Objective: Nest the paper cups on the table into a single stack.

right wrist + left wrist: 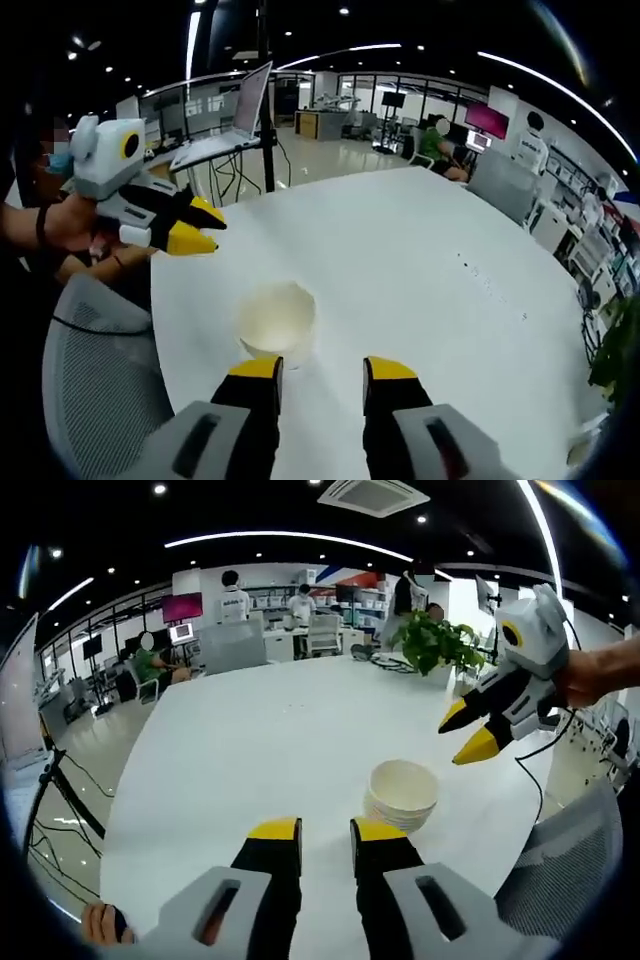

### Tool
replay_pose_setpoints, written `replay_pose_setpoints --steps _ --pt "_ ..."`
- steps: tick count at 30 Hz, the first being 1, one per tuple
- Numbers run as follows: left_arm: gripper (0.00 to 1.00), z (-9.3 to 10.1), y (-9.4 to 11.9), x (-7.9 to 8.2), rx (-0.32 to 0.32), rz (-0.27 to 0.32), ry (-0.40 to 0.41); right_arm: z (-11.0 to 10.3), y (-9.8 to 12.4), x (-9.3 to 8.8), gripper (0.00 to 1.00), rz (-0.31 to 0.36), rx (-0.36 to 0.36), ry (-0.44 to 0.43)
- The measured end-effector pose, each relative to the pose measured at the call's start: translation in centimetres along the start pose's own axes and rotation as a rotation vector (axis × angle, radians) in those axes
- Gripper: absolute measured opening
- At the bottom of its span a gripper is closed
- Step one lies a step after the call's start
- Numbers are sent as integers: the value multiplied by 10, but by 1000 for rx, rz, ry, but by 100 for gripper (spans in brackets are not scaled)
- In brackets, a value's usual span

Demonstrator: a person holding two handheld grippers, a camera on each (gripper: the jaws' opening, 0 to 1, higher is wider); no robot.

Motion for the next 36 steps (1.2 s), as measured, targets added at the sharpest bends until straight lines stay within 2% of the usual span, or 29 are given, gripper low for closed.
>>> replay_pose_setpoints --steps 7,10,16,17,19,22,24,27,32,36 --pt "22 -8 14 -25 40 -22 34 -6 11 -17 37 22 -66 -73" --pt "24 -10 22 -29 50 -30 31 -12 13 -21 40 13 -77 -68" --pt "30 -14 33 -41 62 -34 47 -12 20 -28 48 43 -133 -140" --pt "32 -14 35 -41 66 -36 51 -13 21 -29 49 41 -135 -139" --pt "33 -12 40 -44 74 -38 58 -17 25 -35 52 2 -157 -85" --pt "36 -11 43 -51 85 -34 77 -27 28 -39 58 -14 -153 -75" --pt "38 -8 46 -50 84 -40 67 -30 32 -41 59 -5 -170 -103" --pt "40 -9 45 -44 82 1 59 -30 36 -46 60 15 -205 -151" --pt "44 -7 44 -48 66 -4 53 -33 43 -50 61 36 -235 -187" --pt "47 -3 46 -45 53 9 35 -34 48 -56 62 63 -266 -265"
Point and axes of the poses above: the point that each gripper's makers call its tool centre point, and the gripper's own axes: y roughly backward along the fingers, z roughly to its right, x roughly out of its top, the point moved 9 cm from there along y, roughly backward along the fingers, and after that the axes turned 14 degrees about z, right-handed, at the moved point
